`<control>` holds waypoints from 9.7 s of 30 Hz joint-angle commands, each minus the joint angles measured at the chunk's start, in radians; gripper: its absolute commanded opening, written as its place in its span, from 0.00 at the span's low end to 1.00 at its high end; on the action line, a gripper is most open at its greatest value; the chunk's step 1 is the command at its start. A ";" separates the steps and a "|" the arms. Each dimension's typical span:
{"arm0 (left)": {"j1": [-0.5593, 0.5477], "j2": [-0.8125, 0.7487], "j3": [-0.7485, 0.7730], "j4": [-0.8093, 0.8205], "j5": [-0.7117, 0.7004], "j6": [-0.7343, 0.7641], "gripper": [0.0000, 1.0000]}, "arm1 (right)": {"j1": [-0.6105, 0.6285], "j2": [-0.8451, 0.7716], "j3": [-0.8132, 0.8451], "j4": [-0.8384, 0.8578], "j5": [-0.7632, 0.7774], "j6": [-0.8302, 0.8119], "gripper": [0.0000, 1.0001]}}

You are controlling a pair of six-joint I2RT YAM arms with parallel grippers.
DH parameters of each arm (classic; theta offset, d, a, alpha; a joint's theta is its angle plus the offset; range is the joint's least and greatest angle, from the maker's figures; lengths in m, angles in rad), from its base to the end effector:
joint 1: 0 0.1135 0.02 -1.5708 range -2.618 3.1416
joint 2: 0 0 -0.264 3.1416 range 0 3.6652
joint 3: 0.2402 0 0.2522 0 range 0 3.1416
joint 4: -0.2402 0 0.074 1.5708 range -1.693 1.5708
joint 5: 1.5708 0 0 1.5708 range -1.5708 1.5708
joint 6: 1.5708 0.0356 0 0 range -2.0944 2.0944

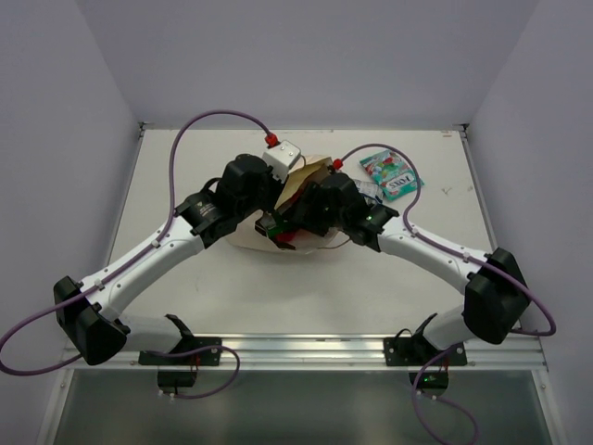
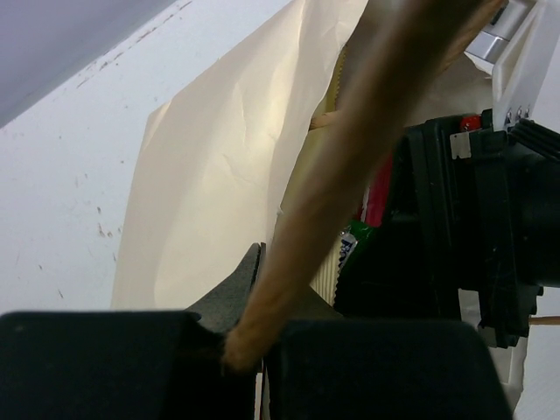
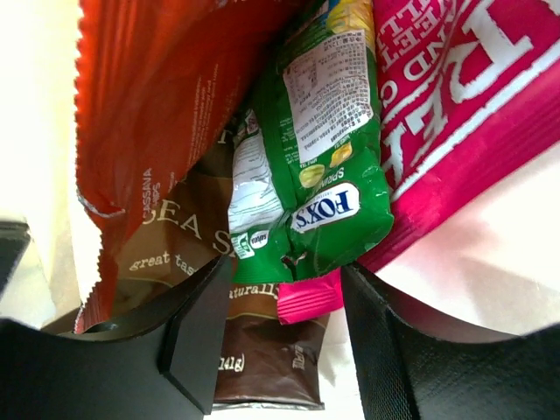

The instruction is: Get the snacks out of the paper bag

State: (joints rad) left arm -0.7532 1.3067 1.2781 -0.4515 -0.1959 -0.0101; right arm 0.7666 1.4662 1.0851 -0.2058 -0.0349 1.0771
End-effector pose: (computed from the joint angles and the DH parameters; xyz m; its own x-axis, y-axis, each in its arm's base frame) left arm 0.2194 -0.1962 0.3710 -0.3424 0.3075 -0.8878 0.5415 0.8368 0.0809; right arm 0.2393 0.2322 0.2800 -0.8179 0.4341 -0.3776 0.0128 0.6698 0.7424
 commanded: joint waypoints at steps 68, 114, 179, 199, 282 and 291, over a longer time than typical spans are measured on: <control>0.196 -0.032 0.039 0.013 -0.154 0.101 0.00 | -0.828 -0.509 -0.540 0.001 0.027 -0.112 0.26; 0.195 -0.110 0.090 -0.061 -0.011 0.065 0.00 | 0.003 0.264 0.529 -0.169 0.047 -0.108 0.79; 0.482 -0.124 -0.031 0.076 0.032 0.259 0.00 | -0.458 0.675 0.540 0.310 -0.435 -0.207 0.18; 0.440 -0.207 -0.102 0.002 0.107 0.196 0.00 | -0.401 0.073 0.513 -0.366 -0.074 -0.418 0.85; 0.456 -0.009 -0.089 0.071 -0.300 0.058 0.00 | -0.179 -0.347 0.280 -0.248 -0.219 -0.482 0.00; 0.488 0.051 -0.013 0.096 -0.341 0.088 0.00 | -0.110 0.006 0.283 0.017 -0.534 -0.462 0.00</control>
State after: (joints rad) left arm -0.2752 1.3453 1.2148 -0.4129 -0.4915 0.0490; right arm 0.6113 1.4097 1.2957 -0.3363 -0.4156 0.6437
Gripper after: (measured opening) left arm 0.031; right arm 0.012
